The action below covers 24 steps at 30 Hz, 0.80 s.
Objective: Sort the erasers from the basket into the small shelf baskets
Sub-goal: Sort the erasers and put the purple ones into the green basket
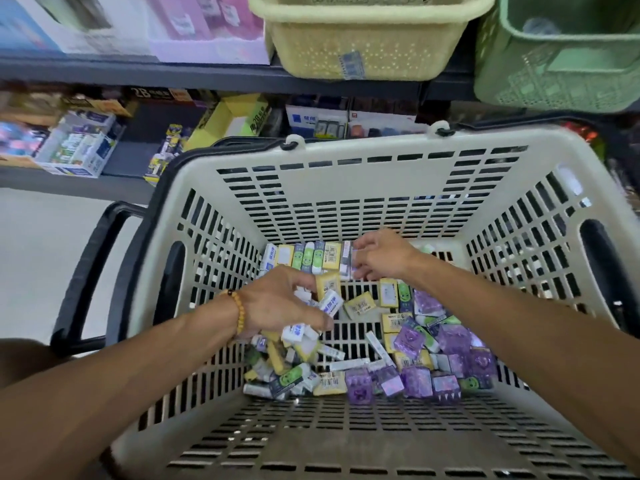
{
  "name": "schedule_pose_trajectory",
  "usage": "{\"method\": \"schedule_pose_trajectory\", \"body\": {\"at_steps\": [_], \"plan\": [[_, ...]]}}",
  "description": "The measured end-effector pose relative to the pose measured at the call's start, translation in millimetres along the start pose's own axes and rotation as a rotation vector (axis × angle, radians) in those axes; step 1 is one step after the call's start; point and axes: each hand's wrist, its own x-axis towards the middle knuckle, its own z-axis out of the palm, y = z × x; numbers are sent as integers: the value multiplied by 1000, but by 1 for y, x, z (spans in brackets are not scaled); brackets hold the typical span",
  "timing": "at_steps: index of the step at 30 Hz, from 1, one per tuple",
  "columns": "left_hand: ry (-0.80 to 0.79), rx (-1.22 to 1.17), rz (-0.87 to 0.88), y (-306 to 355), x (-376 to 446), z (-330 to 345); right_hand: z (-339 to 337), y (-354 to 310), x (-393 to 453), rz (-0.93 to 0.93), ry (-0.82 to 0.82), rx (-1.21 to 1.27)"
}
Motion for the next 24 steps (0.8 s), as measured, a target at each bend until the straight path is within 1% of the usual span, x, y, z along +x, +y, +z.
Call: {"method": "schedule_pose_trajectory", "body": {"at_steps": [2, 3, 4, 6, 7, 8, 10, 12, 14, 15, 17, 19, 22, 24], "plan": [[-5, -43, 4, 3, -1, -3, -2, -4, -8, -50, 16, 1], [-11, -60, 7, 5, -1, -4, -4, -7, -14, -88, -25, 26], [-16, -86, 1, 7, 0, -5, -5, -10, -20, -122, -100, 48], [-22, -147, -7, 10, 0, -6, -4, -15, -33, -171, -248, 20], [-22, -164, -2, 10, 0, -6, -2, -16, -36, -185, -287, 5], [-20, -177, 6, 11, 1, -6, -2, -16, -37, -190, -291, 18], [-15, -232, 3, 11, 1, -5, -6, -14, -35, -162, -207, 127], [-6, -322, -24, 9, -1, -5, -17, -9, -30, -99, -27, 180], [17, -425, -43, 8, -5, -7, -28, -2, -24, -15, 134, 69], [34, -497, -49, 7, -6, -8, -30, 2, -20, 26, 171, 7], [61, -670, -52, 8, -11, -12, -26, 8, -12, 89, 178, -51], [93, -810, -27, 8, -16, -16, -15, 9, -4, 115, 165, -31], [144, -912, 18, 7, -18, -17, -3, 4, 4, 97, 187, 20], [176, -978, 36, 8, -17, -17, 0, 1, 4, 63, 231, -38]]}}
